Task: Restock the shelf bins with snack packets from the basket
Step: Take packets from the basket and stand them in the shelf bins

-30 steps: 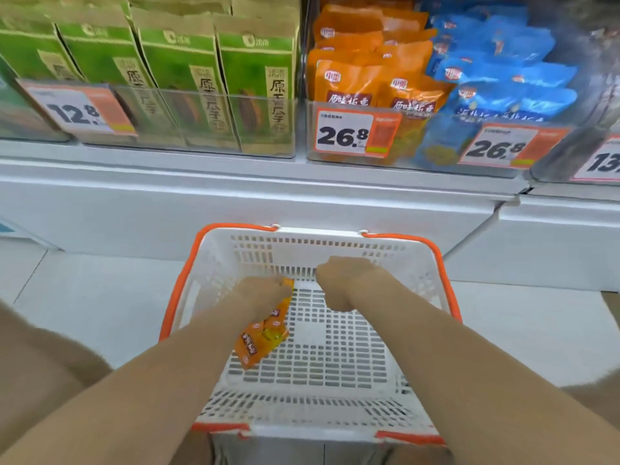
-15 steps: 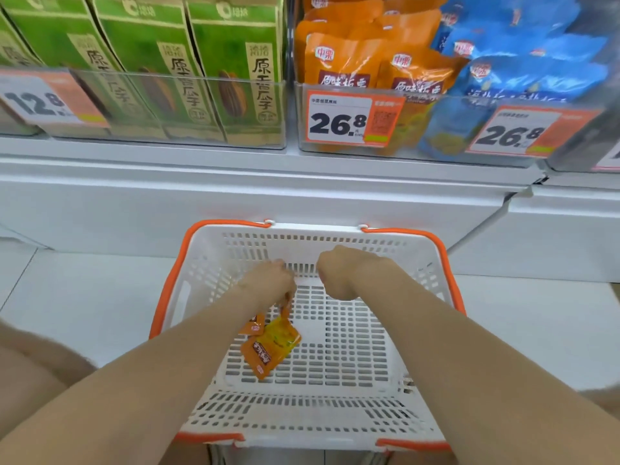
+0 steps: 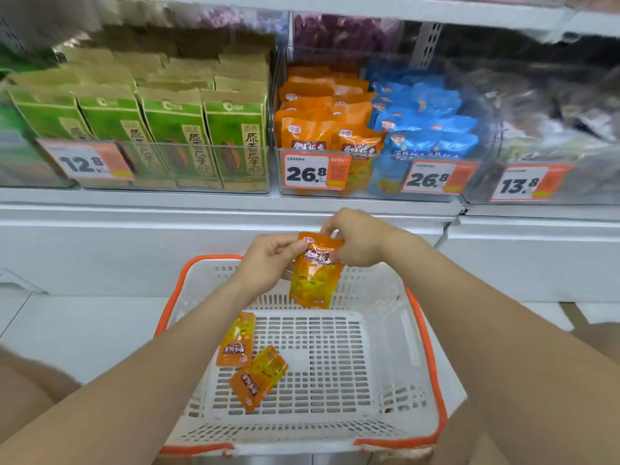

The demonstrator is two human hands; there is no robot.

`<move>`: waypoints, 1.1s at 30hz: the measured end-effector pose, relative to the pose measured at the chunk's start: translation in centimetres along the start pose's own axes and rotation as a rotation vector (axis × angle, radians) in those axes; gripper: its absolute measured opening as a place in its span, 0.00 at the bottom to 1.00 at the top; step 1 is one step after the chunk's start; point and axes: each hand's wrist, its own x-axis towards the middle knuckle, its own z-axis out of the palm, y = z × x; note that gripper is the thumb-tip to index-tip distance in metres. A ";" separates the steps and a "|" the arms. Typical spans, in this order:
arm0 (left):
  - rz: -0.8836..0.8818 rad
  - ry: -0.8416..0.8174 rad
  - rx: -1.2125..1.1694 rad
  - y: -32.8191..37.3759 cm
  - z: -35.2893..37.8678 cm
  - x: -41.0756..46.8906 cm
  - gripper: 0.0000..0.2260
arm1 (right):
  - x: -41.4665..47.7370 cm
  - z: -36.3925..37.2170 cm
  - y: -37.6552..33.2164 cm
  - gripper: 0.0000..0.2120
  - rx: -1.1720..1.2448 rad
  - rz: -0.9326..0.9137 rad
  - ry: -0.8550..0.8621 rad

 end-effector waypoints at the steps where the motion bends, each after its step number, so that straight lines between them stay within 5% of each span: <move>1: 0.002 0.014 -0.002 0.7 0.2 -0.3 0.11 | -0.4 -0.6 -0.1 0.12 0.002 -0.006 0.014; 12: 0.293 0.181 0.135 13.8 1.1 -1.4 0.20 | -4.7 -12.1 -2.6 0.09 -0.122 -0.219 0.291; 16: 0.643 0.456 0.564 17.2 1.1 0.2 0.09 | -5.3 -16.2 -0.4 0.09 -0.016 -0.244 0.680; 19: 0.748 0.521 0.768 18.6 1.4 2.7 0.08 | -4.8 -16.5 1.4 0.08 0.064 -0.176 1.041; 27: 0.365 0.326 1.167 22.9 2.9 8.8 0.17 | -1.1 -15.6 5.7 0.07 -0.251 -0.104 1.227; 33: 0.217 0.189 1.147 25.0 1.7 13.1 0.17 | 1.7 -16.1 5.2 0.23 -0.526 -0.003 1.196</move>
